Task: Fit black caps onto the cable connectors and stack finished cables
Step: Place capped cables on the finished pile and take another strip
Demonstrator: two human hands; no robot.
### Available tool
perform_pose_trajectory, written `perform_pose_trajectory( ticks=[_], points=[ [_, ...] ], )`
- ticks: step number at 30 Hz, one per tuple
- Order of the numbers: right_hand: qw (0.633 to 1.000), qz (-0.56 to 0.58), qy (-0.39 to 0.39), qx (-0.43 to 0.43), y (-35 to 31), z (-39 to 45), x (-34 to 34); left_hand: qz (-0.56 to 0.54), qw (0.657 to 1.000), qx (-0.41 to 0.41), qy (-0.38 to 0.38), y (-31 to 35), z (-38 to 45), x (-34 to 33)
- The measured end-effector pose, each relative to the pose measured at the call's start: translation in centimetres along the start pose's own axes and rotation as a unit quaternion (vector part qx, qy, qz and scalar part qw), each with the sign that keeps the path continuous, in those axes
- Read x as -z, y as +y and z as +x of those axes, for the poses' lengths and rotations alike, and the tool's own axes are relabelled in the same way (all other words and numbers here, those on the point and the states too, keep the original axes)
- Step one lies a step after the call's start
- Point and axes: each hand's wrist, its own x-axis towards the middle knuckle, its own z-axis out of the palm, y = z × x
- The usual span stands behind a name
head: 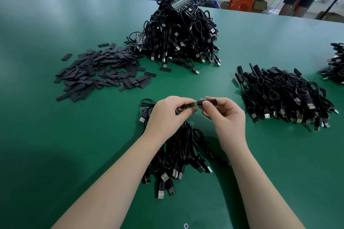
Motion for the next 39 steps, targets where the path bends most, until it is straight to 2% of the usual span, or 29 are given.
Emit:
perform_pose_trajectory(
  ticks=[18, 29, 39],
  points=[
    [0.996, -0.070, -0.018, 0.054, -0.03, -0.27, 0.15, -0.007, 1.000, -0.003, -0.006, -0.23, -0.07, -0.05],
    [0.997, -0.045, -0.057, 0.024, 0.07, 0.13, 0.73, -0.020, 1.000, -0.005, -0.010, -0.39, -0.04, -0.07],
    [0.996, -0.052, -0.052, 0.059, 0.25, 0.02, 0.41, -0.008, 1.000, -0.011, -0.009, -0.61, 0.02, -0.02]
  ],
)
